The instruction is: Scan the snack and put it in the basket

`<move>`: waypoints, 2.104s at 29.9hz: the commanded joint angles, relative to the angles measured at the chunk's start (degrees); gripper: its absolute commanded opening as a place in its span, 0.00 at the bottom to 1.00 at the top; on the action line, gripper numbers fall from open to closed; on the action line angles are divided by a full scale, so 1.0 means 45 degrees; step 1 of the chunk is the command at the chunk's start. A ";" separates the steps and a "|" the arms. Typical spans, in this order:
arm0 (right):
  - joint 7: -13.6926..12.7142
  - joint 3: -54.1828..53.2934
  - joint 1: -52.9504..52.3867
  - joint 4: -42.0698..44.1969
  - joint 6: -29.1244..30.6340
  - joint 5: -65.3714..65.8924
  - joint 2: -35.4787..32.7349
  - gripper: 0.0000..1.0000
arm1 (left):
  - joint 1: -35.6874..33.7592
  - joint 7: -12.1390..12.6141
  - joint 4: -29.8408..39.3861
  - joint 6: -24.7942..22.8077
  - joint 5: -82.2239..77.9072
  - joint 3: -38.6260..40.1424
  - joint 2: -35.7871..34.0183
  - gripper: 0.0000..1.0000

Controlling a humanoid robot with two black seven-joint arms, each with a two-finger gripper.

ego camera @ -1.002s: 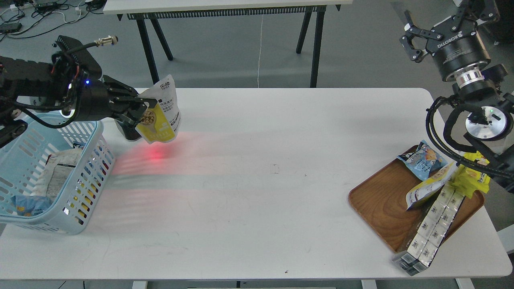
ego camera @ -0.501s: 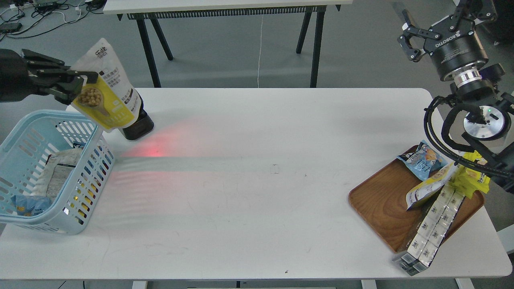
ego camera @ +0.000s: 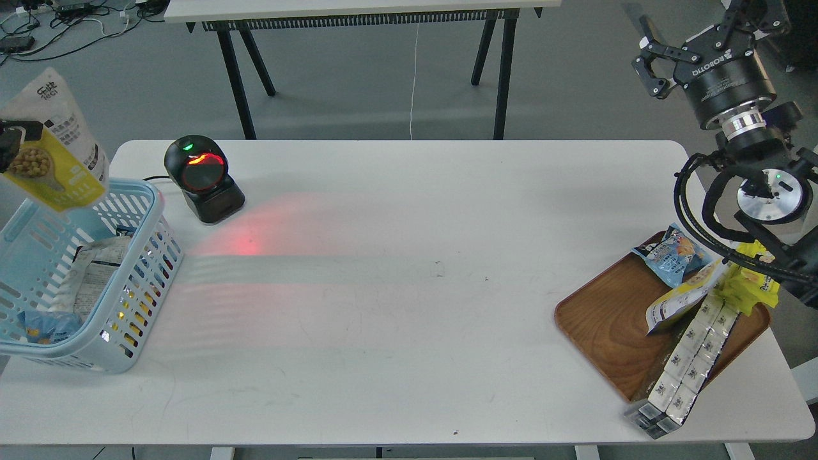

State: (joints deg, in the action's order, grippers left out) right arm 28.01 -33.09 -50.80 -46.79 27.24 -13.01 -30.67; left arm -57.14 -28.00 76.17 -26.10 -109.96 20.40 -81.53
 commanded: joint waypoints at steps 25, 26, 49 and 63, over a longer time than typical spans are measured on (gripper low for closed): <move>-0.0001 -0.0205 -0.0039 0.0065 -0.0117 0.0039 -0.0118 0.99 | -0.0153 -0.0001 -0.0481 0.0939 0.7649 -0.0863 0.0441 1.00; -0.0001 -0.0205 -0.0039 0.0124 -0.0117 0.0040 -0.0118 0.99 | -0.0153 -0.0001 -0.0656 0.0957 0.8548 -0.0765 0.0694 1.00; -0.0001 -0.1474 -0.0469 0.0904 -0.0058 0.0020 0.0077 0.98 | -0.1636 0.1357 -0.8269 -0.0421 1.9139 0.2985 1.0243 1.00; -0.2002 -0.3638 -0.0488 0.3362 0.0059 -0.0039 0.1462 0.99 | -0.1872 0.3897 -1.3449 -0.0421 2.6465 0.4060 1.3800 1.00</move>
State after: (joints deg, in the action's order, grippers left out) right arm 22.48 -45.33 -52.95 -36.46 27.19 -13.18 -26.84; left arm -66.08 -11.11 18.41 -27.99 4.15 38.57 -21.74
